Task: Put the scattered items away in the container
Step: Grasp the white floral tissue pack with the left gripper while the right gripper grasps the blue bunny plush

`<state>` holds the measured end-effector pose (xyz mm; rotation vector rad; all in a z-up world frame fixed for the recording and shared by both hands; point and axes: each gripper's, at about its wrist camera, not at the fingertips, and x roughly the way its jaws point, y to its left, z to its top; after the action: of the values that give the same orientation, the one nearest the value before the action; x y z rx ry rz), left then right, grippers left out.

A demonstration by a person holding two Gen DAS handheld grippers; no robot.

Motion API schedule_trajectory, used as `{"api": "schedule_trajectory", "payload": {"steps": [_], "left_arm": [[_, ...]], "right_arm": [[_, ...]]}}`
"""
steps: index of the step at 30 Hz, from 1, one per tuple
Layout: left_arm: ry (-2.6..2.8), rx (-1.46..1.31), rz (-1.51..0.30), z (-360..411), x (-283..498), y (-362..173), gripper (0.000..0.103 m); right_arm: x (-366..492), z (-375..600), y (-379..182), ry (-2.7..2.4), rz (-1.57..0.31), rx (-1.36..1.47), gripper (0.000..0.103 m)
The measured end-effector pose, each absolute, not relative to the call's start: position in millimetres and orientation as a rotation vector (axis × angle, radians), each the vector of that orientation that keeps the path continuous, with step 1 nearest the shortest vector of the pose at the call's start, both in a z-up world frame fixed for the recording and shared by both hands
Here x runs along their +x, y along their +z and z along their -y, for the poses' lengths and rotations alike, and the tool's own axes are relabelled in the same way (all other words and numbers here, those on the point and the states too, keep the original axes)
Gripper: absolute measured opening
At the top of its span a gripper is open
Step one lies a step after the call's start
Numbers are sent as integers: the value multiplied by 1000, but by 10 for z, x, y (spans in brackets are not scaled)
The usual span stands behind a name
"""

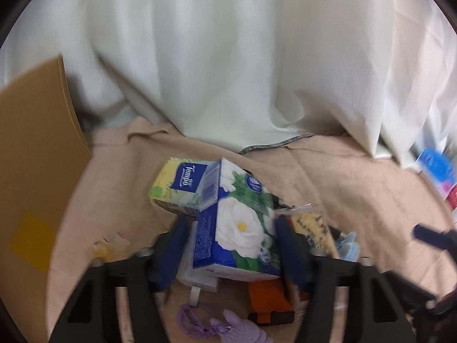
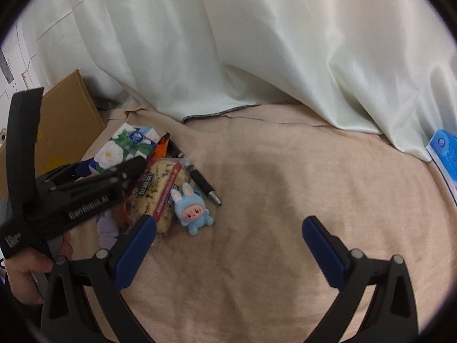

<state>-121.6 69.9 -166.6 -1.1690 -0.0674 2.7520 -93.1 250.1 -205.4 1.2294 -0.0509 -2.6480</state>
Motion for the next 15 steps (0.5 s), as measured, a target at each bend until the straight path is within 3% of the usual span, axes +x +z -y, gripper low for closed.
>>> {"api": "schedule_trajectory", "payload": {"steps": [15], "left_arm": [[2769, -1114, -35, -488, -823, -1460, 45]], "right_arm": [[-1067, -2376, -2217, -2586, 17, 1230, 100]]}}
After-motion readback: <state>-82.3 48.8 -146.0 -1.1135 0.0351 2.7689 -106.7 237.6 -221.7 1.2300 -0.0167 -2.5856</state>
